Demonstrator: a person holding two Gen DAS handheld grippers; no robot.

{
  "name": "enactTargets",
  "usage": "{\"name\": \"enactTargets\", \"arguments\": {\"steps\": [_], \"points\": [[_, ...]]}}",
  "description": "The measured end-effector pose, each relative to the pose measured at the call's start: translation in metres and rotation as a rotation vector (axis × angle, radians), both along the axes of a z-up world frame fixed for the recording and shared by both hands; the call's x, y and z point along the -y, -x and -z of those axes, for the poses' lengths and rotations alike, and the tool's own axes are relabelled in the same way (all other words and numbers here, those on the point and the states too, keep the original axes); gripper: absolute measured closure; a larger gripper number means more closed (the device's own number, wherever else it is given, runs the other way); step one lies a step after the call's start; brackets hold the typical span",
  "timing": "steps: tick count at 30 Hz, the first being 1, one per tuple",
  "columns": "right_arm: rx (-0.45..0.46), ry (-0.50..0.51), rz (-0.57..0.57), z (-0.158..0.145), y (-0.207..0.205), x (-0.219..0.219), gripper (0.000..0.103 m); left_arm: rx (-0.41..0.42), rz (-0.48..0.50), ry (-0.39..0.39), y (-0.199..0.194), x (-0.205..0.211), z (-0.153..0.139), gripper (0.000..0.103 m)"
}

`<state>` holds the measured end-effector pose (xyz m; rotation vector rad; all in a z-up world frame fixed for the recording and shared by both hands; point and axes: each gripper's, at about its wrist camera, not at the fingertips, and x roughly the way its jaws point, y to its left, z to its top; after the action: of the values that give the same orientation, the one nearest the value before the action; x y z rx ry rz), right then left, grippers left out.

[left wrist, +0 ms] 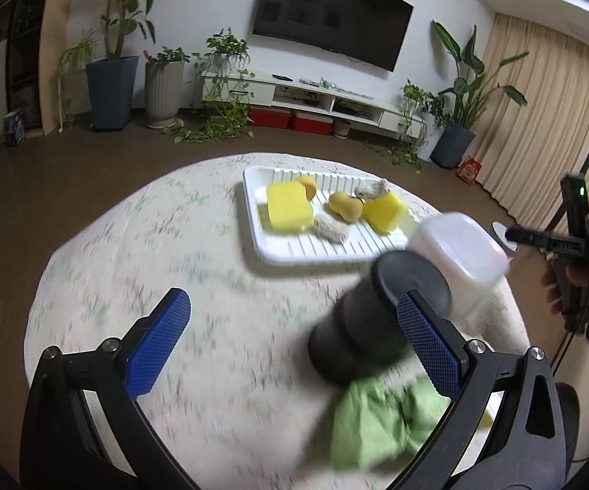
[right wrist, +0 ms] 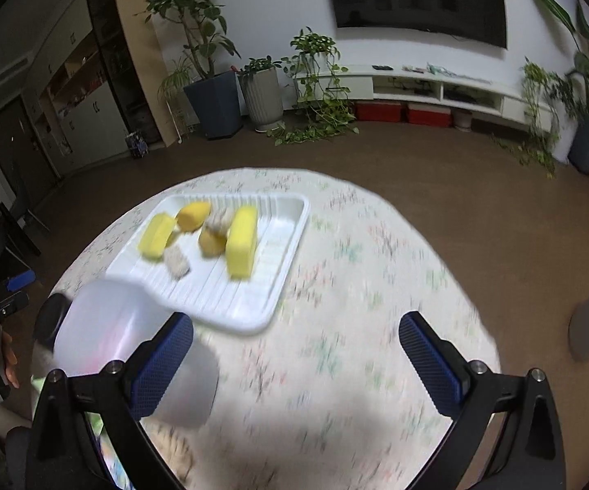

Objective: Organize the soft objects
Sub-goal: 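Move both tools back to the green cloth and tissue packs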

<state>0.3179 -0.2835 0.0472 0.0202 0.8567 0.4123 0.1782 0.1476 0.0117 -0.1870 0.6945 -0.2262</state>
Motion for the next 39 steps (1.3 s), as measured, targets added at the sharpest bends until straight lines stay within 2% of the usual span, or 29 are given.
{"name": "enactTargets", "arguments": {"steps": [5, 10, 14, 17, 24, 28, 32, 34, 39], "points": [[-0.026, -0.046, 0.025, 0.02, 0.054, 0.011, 0.0, 0.006, -0.042, 0.058, 0.054, 0.001, 0.009, 0.0], [-0.042, -0.111, 0.049, 0.036, 0.112, 0.013, 0.0, -0.002, -0.047, 0.098, 0.102, 0.02, 0.027, 0.0], [-0.048, -0.12, 0.053, 0.05, 0.154, 0.001, 0.0, -0.064, -0.04, 0.089, 0.124, 0.049, 0.048, 0.0], [-0.039, -0.124, 0.055, 0.059, 0.182, -0.012, 0.0, -0.043, -0.006, 0.092, 0.137, 0.068, 0.053, 0.0], [0.024, -0.046, -0.003, 0.068, 0.223, -0.057, 0.0, -0.053, 0.017, 0.075, 0.137, 0.09, 0.061, 0.0], [0.051, -0.032, -0.025, 0.06, 0.227, -0.069, 0.0, -0.034, 0.001, 0.062, 0.131, 0.091, 0.062, 0.0], [0.115, -0.017, -0.07, 0.05, 0.232, -0.084, 0.0, -0.041, -0.012, 0.047, 0.114, 0.091, 0.059, 0.0], [0.11, -0.012, -0.065, 0.052, 0.228, -0.087, 0.001, -0.049, -0.026, 0.034, 0.105, 0.09, 0.059, 0.0], [0.047, -0.008, -0.018, 0.063, 0.216, -0.081, 0.011, -0.081, -0.052, 0.021, 0.083, 0.087, 0.061, 0.0]]}}
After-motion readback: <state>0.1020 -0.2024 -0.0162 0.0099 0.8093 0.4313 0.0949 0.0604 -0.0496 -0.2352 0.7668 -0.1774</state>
